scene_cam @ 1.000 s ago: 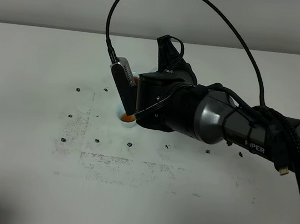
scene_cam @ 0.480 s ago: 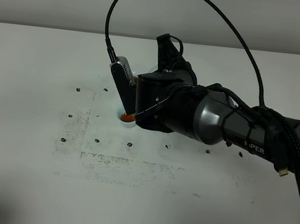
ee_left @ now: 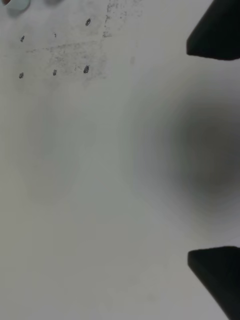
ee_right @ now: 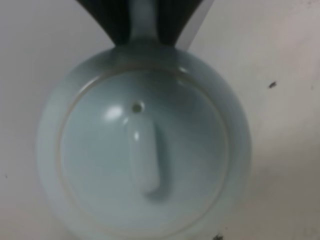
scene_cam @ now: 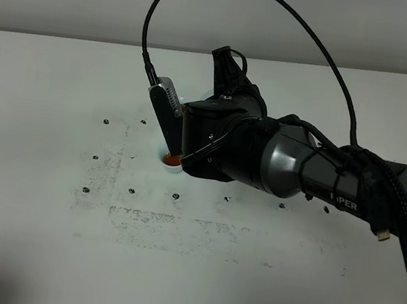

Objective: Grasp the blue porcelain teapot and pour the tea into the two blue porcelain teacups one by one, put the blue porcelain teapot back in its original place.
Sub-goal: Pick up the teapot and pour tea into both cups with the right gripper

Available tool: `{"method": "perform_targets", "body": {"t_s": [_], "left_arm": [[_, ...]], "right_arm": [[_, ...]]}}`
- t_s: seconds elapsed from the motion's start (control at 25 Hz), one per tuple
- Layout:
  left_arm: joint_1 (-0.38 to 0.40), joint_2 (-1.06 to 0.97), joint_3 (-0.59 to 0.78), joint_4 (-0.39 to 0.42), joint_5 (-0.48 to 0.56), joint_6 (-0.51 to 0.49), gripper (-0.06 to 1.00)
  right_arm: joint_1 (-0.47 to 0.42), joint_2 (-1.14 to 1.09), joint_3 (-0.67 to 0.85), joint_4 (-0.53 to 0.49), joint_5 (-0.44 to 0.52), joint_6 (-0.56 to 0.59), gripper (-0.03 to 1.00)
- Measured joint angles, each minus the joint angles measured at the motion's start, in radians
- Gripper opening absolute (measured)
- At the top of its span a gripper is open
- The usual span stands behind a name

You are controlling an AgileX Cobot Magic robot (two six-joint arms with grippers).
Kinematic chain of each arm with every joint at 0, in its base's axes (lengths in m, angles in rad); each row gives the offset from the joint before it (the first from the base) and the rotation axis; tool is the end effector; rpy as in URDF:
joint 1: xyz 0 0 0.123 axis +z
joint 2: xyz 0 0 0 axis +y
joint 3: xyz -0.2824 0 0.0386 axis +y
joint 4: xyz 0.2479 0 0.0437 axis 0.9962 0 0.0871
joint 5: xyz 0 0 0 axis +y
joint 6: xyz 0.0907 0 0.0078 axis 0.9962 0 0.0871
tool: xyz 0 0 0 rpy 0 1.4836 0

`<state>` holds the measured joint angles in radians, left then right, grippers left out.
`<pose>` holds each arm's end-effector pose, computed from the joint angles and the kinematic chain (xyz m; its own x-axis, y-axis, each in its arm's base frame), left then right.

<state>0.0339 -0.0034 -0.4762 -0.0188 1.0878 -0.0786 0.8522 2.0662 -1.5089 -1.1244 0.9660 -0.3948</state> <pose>-0.0038 -0.0016 0.2684 -0.4938 -0.1040 -0.8633 -0.0628 0.9945 -0.0839 0.3360 0.2815 0.2068 0.0716 -0.8895 0.4513 -0.6136 -0.3959 -0.6832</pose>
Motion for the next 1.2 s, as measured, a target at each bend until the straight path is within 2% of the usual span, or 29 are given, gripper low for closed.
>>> {"method": "perform_targets", "body": {"t_s": [1.2], "left_arm": [[0.0, 0.0, 0.0, 0.0, 0.0, 0.0, 0.72]], "right_arm": [[0.01, 0.0, 0.0, 0.0, 0.007, 0.001, 0.05]]}}
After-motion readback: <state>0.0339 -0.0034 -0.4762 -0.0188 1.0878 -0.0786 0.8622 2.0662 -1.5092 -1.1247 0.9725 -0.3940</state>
